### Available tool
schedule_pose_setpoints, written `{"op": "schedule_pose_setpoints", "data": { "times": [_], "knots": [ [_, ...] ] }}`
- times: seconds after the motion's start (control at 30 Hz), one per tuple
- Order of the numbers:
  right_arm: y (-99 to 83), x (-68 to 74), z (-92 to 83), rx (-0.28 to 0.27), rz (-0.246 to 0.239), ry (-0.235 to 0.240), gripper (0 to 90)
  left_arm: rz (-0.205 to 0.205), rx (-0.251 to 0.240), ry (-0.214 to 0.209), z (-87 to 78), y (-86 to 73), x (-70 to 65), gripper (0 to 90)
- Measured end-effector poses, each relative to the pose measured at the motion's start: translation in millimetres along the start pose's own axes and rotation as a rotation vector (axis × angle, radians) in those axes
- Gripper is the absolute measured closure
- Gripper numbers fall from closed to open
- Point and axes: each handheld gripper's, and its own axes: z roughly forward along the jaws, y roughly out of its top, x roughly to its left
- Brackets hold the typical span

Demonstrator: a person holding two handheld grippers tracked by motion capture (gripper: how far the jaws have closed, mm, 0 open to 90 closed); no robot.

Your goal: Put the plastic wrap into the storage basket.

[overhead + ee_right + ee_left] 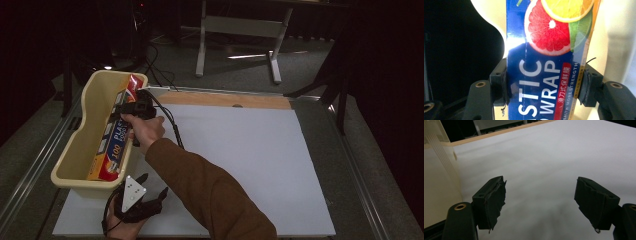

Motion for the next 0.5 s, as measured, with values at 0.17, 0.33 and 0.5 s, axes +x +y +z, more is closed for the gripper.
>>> {"op": "schedule_pose_setpoints", "data": {
  "times": [0.17, 0.33, 0.5],
  "knots": [
    [0.8, -0.5, -0.9, 0.01, 0.003, -0.013, 37.8, 0.004, 0.003, 0.001, 0.3, 0.1, -0.4, 24.5],
    [0.9, 0.3, -0.7, 0.03, -0.004, -0.001, 34.9, -0.002, 0.0, 0.002, -0.1, 0.0, 0.6, 24.5],
    [0.9, 5.6, -10.2, 0.034, -0.011, 0.028, 38.1, 0.0, 0.002, 0.004, 0.4, 0.0, -0.4, 24.5]
  ]
}}
